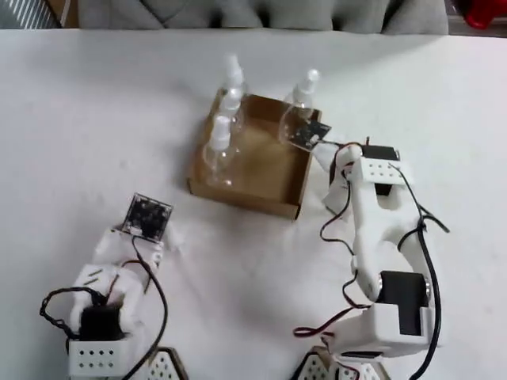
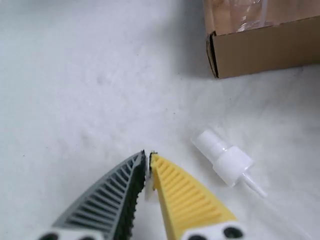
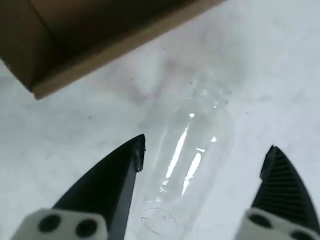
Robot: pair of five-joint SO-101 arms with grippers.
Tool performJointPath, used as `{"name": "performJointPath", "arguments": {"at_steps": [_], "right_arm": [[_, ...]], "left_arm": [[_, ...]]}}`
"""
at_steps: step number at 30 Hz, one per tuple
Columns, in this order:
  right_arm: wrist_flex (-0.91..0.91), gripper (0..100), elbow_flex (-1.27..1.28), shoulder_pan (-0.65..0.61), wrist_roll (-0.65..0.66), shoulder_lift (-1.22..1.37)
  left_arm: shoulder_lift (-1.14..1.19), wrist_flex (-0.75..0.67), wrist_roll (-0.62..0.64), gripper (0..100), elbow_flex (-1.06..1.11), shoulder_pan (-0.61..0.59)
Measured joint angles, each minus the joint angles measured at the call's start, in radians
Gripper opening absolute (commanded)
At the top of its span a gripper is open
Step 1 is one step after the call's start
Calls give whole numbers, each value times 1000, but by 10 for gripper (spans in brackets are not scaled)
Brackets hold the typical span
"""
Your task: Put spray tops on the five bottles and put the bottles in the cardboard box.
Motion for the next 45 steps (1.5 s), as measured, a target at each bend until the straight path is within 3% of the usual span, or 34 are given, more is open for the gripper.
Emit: {"name": "performJointPath", "arguments": {"at_steps": [20, 31, 34, 45], "right_arm": [[-104, 317, -29, 63, 74, 149], [-104, 15, -35, 63, 74, 150], [-104, 20, -48, 63, 74, 150], [-104, 15, -60, 64, -242, 63]], "left_arm": [[0, 0, 0, 24, 0, 0], [0, 0, 0, 24, 0, 0], [0, 0, 0, 24, 0, 0], [0, 0, 0, 24, 0, 0]]}}
